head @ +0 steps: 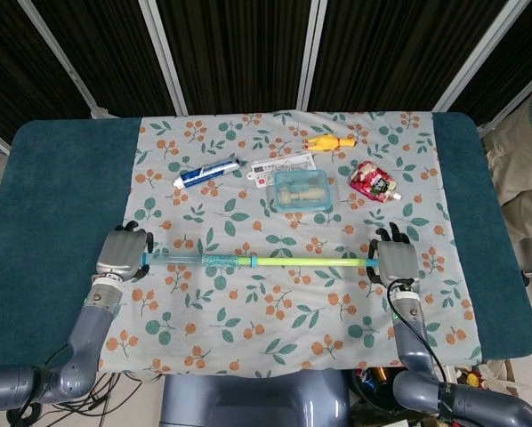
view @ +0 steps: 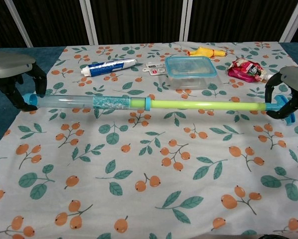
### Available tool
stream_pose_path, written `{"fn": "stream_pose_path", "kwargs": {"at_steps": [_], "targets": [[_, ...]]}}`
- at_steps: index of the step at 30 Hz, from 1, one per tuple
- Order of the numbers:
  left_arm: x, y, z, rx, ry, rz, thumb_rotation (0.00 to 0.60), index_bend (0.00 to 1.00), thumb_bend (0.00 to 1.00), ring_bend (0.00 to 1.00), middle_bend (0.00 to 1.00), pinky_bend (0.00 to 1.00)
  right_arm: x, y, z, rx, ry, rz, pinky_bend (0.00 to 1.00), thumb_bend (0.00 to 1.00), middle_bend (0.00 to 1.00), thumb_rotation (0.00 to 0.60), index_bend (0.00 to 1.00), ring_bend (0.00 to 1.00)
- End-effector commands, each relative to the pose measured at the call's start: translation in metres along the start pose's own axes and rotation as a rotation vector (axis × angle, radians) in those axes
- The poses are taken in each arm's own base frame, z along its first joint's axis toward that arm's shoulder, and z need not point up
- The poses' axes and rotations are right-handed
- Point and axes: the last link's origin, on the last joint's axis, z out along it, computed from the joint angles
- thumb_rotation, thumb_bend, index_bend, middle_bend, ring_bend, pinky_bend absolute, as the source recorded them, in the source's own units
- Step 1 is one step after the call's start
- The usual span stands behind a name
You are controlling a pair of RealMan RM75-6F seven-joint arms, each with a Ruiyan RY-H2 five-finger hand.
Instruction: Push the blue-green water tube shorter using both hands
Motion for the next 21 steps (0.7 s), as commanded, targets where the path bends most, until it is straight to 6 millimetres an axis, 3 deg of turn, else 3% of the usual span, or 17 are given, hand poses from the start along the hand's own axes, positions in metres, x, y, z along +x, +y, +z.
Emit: {"fn": "stream_pose_path", "kwargs": {"at_steps": [1,21], "targets": [[0.001,0.006,0.000,-0.009,0.002,-0.008,0.600,0.56,0.32,0.15,0.40,0.28,0.000,-0.004,0.000,0.009,0.000,-0.002,0.15,0.37,0.18,0.600,0.73,0.04],[0.013,0.039,-0.004,-0.051,0.010,-0.056,0.600,0.57,0.32,0.15,0.41,0.29,0.010,-0.040,-0.002,0.064,0.017,0.014,0.15,0.38,0.18,0.600,0.73,0.04]]}}
